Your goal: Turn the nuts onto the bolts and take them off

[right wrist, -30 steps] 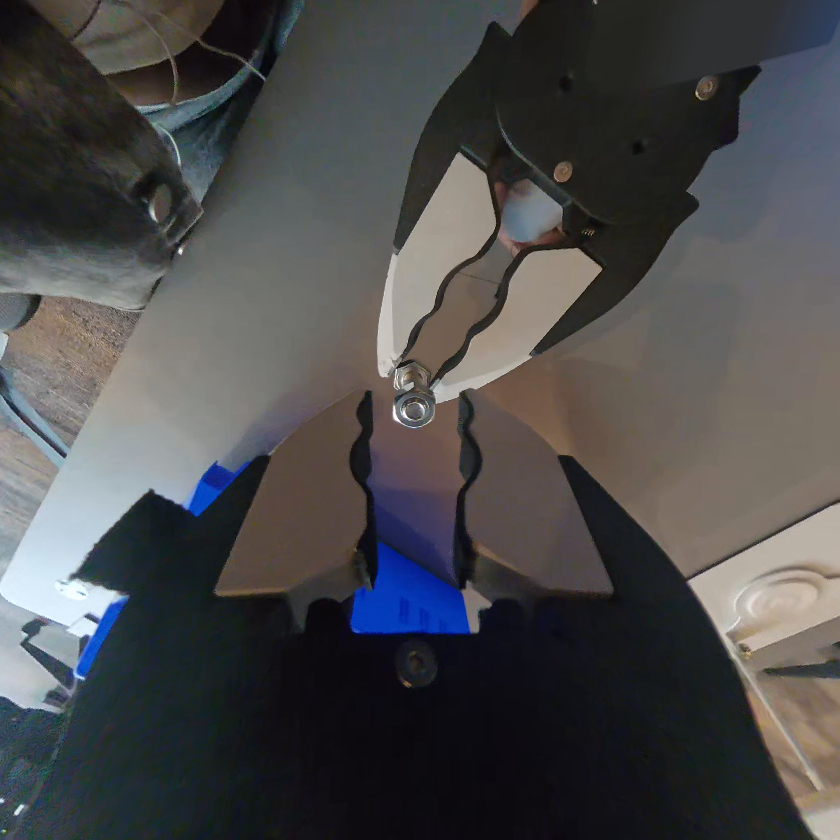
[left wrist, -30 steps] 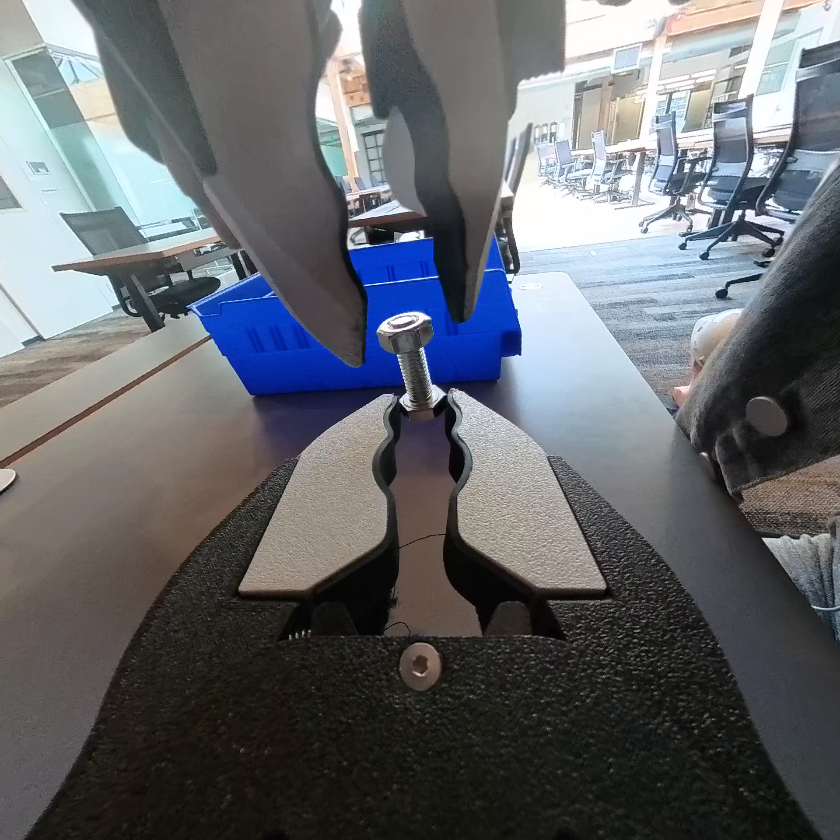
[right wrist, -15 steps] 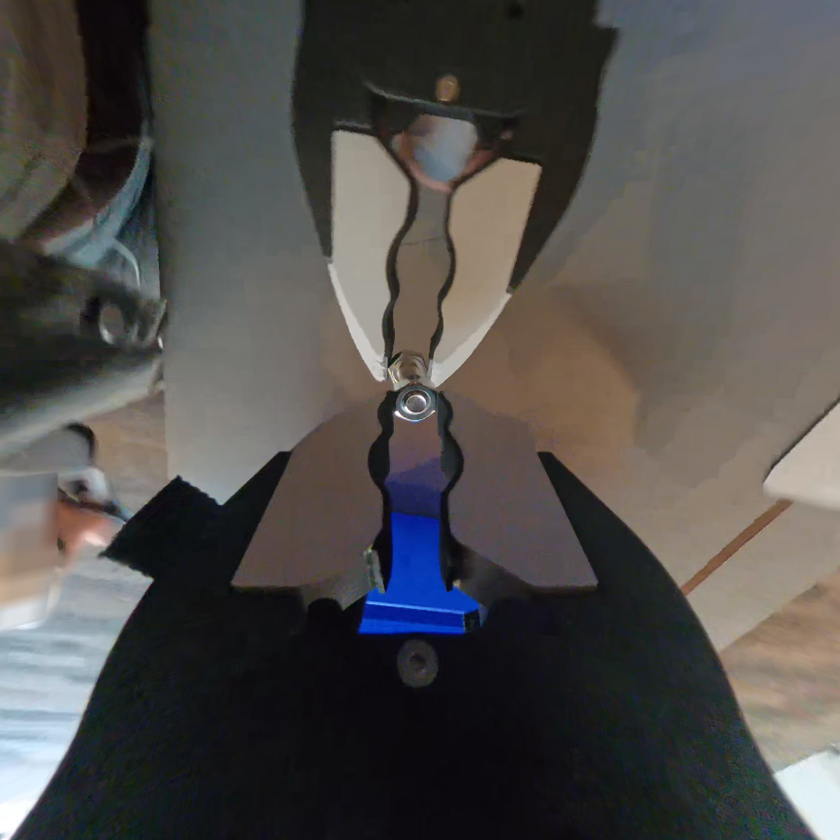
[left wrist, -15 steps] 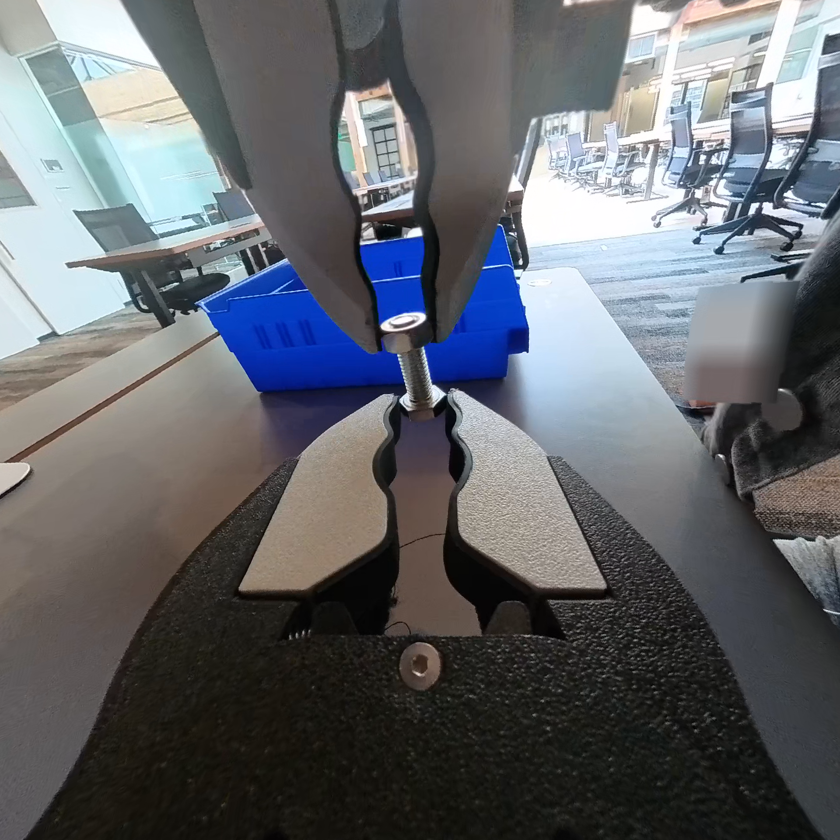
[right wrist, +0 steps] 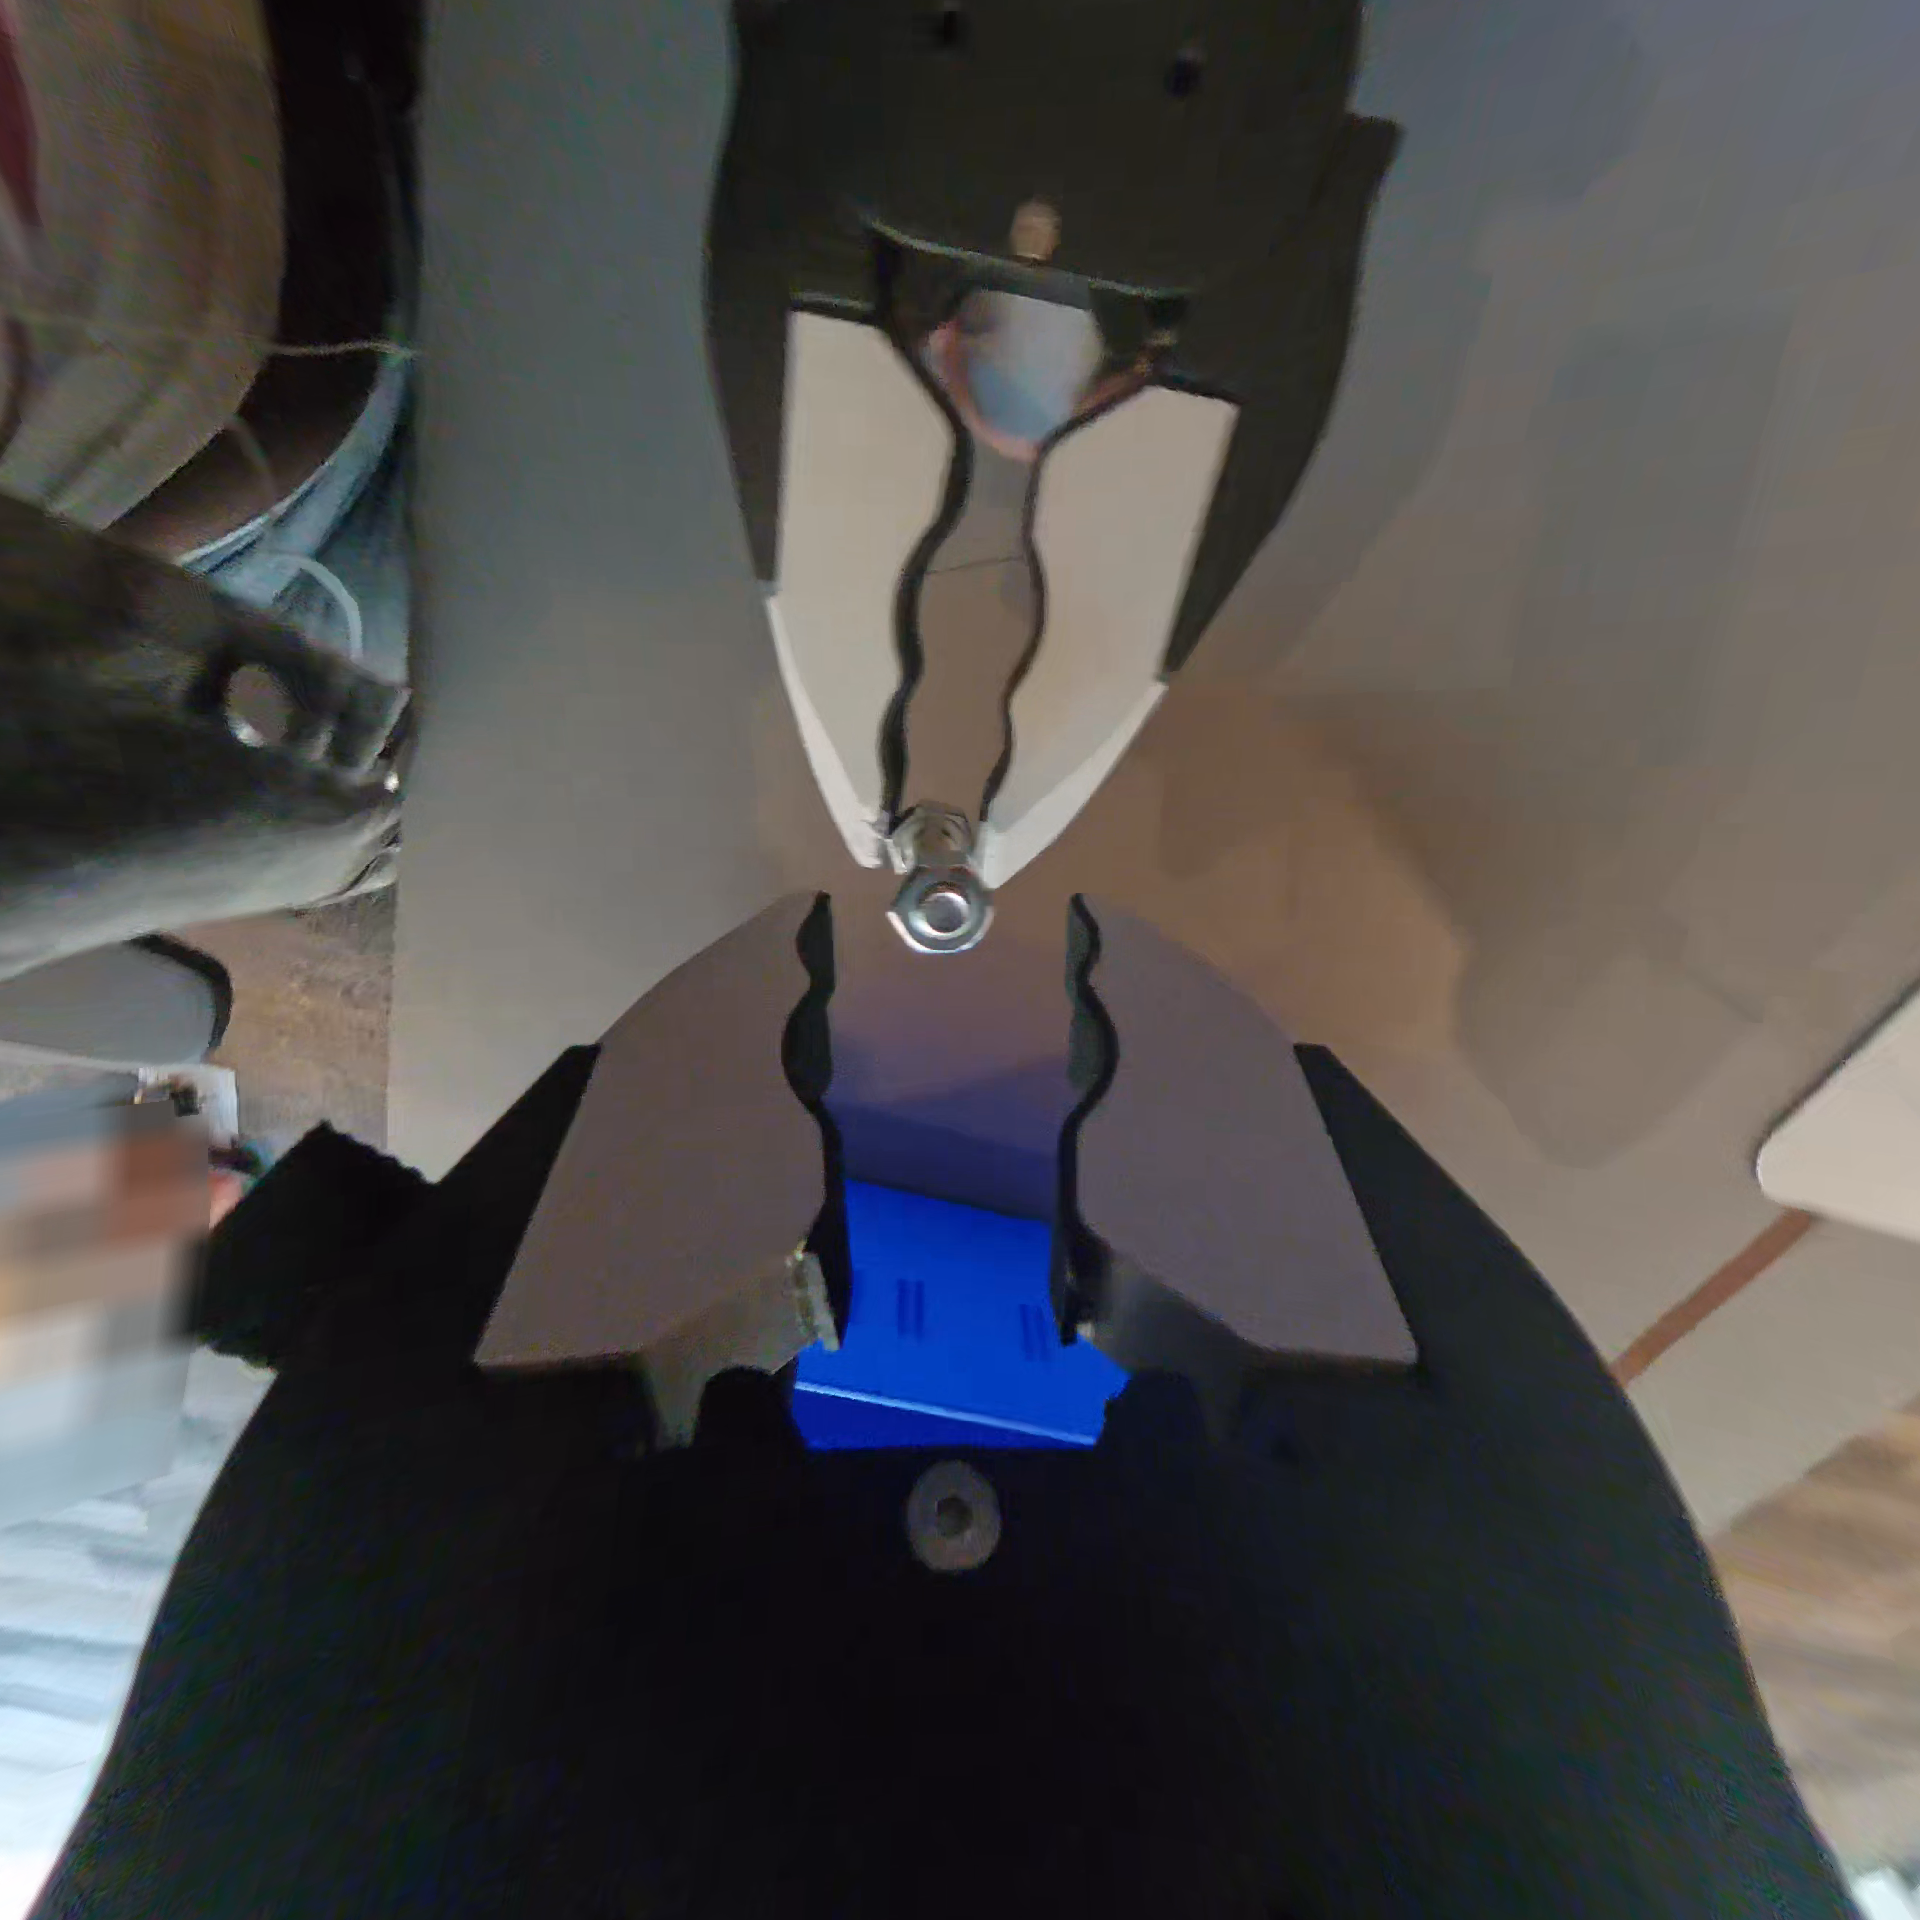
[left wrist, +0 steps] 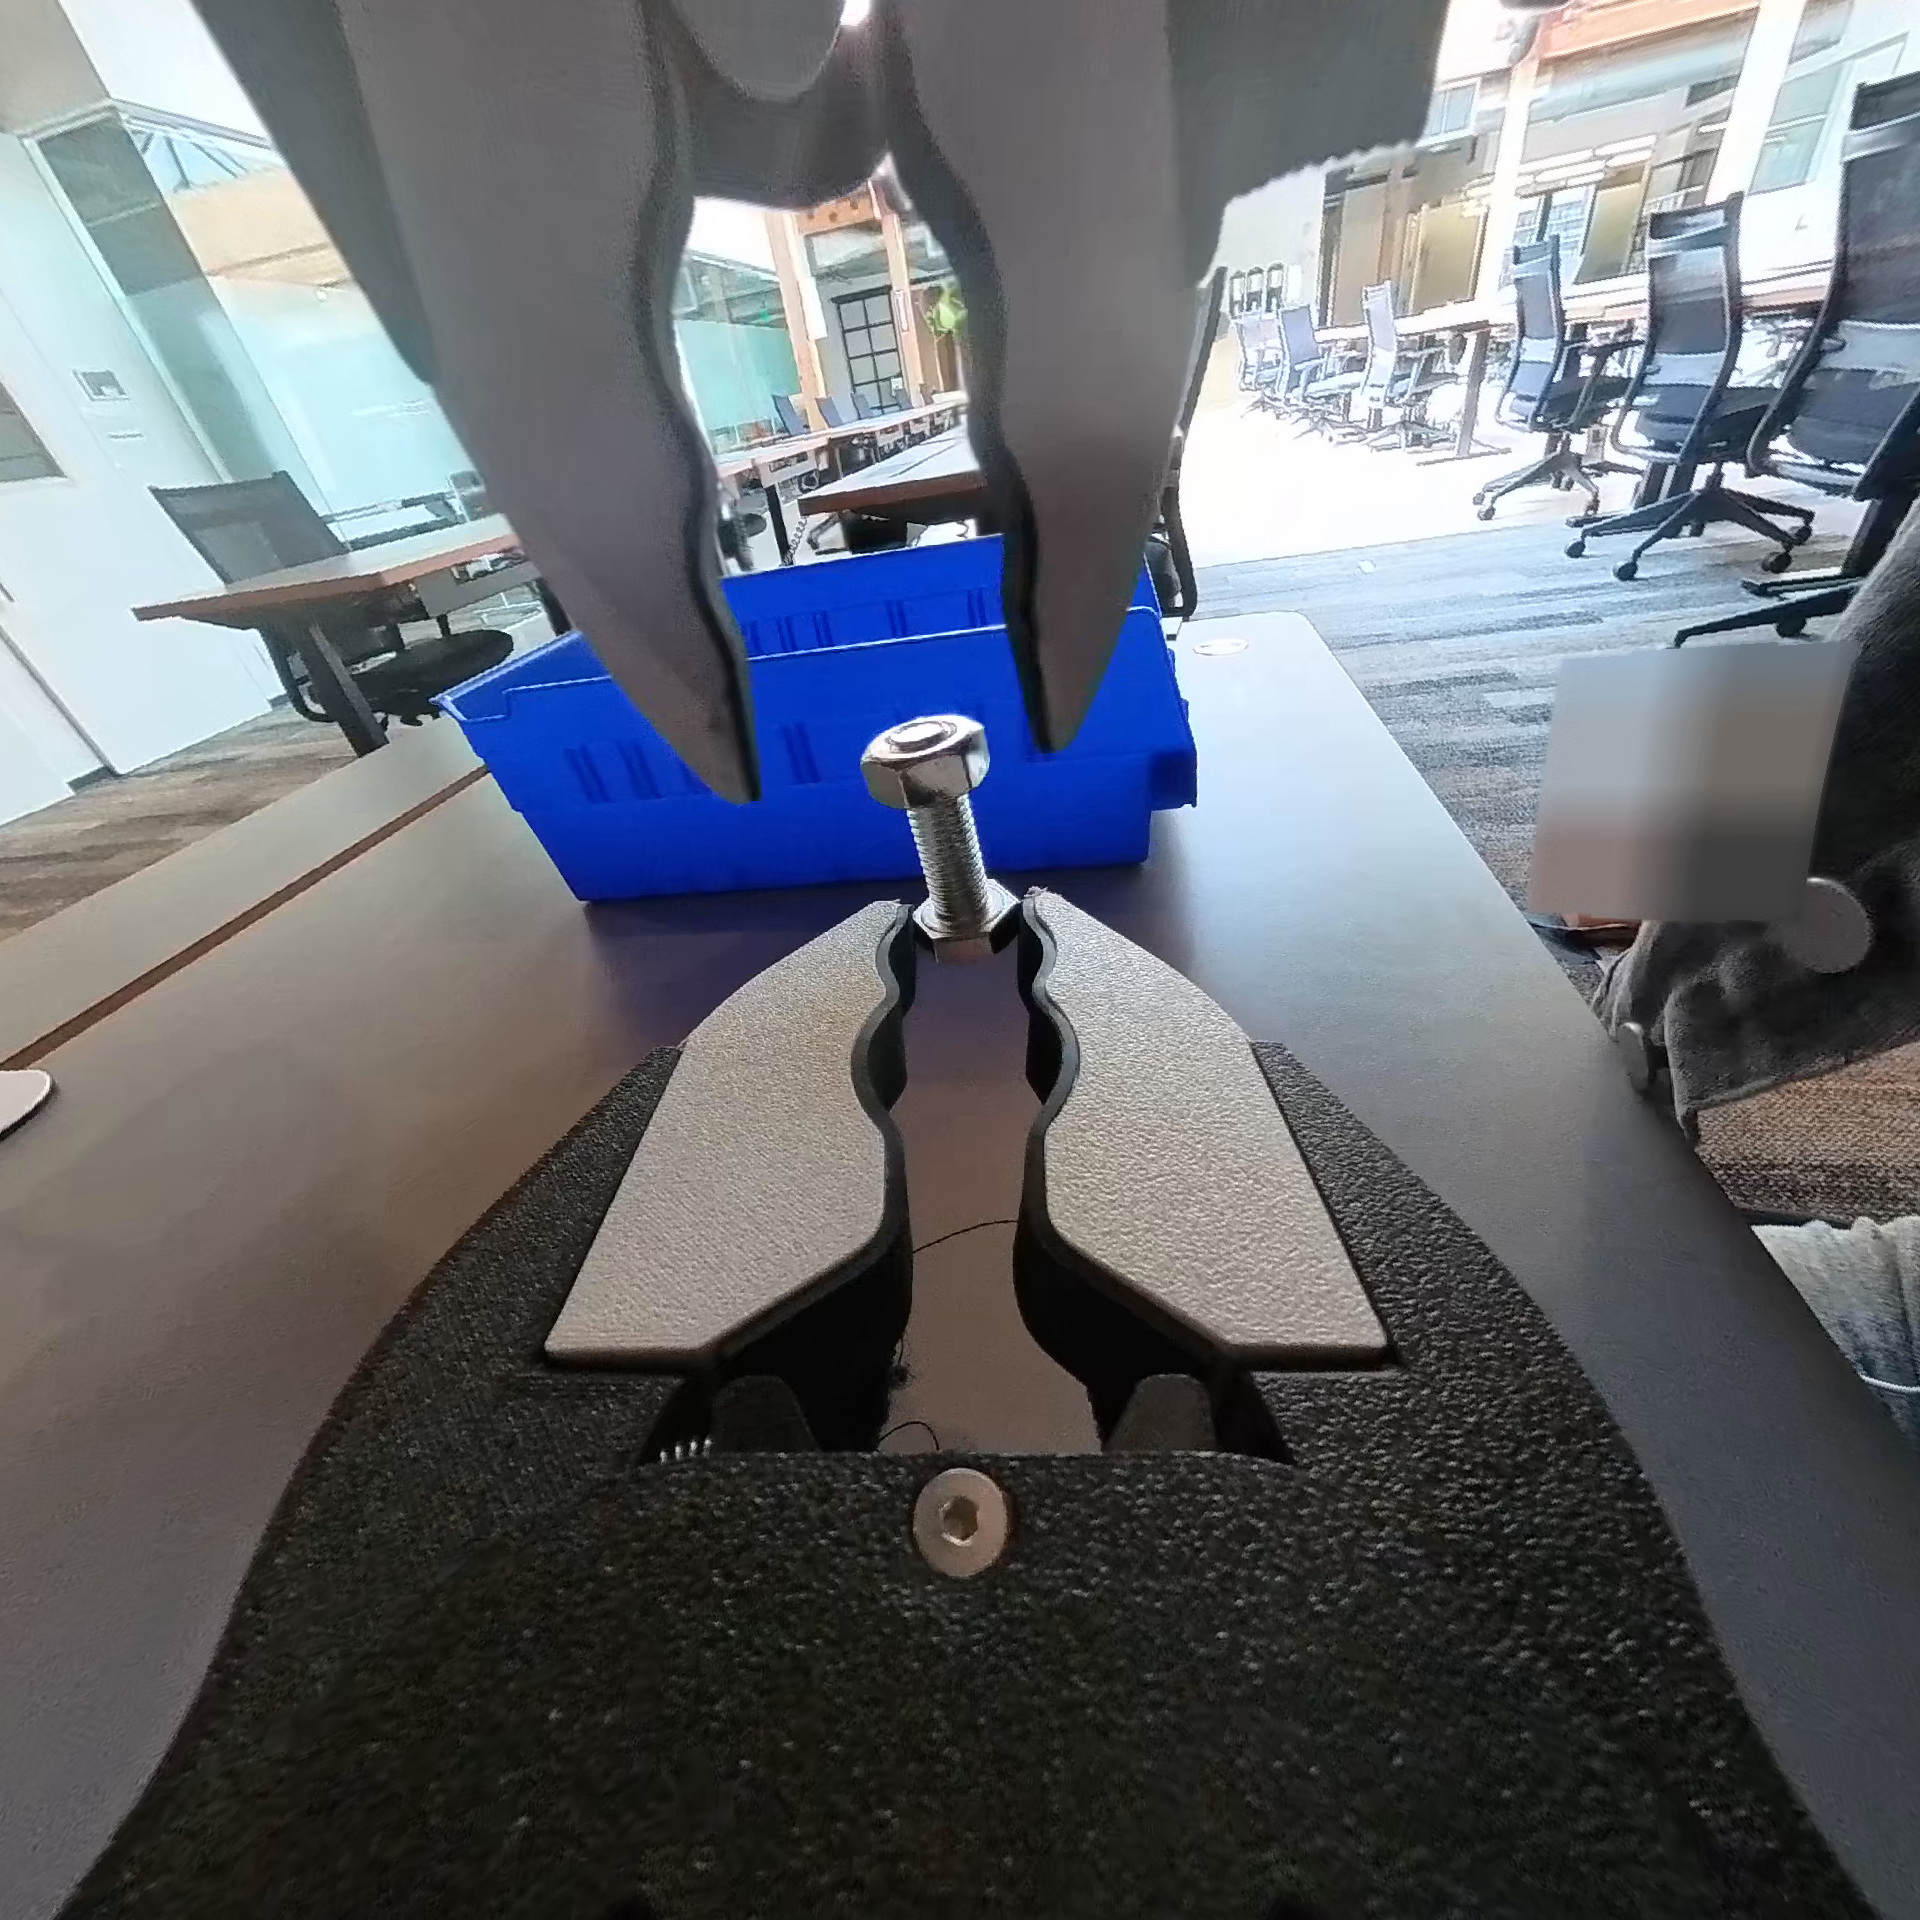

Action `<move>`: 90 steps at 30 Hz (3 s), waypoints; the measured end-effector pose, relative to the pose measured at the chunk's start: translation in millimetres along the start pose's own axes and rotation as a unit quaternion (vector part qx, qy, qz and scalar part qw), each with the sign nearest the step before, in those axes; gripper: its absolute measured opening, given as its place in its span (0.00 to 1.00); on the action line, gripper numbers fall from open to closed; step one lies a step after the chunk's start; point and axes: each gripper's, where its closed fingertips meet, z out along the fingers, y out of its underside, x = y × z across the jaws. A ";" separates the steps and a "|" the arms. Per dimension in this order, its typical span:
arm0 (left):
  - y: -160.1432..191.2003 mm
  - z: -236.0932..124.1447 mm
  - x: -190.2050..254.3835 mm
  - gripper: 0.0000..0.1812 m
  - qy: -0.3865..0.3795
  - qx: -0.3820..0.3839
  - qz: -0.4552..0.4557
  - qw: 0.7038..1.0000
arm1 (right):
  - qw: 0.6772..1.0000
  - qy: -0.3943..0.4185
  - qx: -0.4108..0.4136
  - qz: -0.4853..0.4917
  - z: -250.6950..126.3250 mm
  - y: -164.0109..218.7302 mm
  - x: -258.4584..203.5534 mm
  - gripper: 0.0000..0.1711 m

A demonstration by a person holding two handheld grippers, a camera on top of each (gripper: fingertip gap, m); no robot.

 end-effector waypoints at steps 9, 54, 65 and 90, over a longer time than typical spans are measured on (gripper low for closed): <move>-0.9 -0.2 1.7 0.10 0.007 0.000 0.002 1.000 | 0.977 -0.018 0.017 -0.214 0.3 -2.0 -8.6 0.16; -1.0 -1.4 -3.4 0.10 0.000 0.003 -0.005 1.000 | 0.997 0.032 -0.055 -0.033 -2.7 8.3 2.2 0.22; -0.8 -0.6 -1.9 0.10 0.003 0.003 -0.003 1.000 | 0.994 0.005 -0.030 -0.102 2.9 -1.3 -1.2 0.16; -0.7 -0.7 -3.4 0.10 -0.004 0.001 -0.004 1.000 | 0.995 -0.014 -0.049 0.091 2.1 7.0 -17.4 0.09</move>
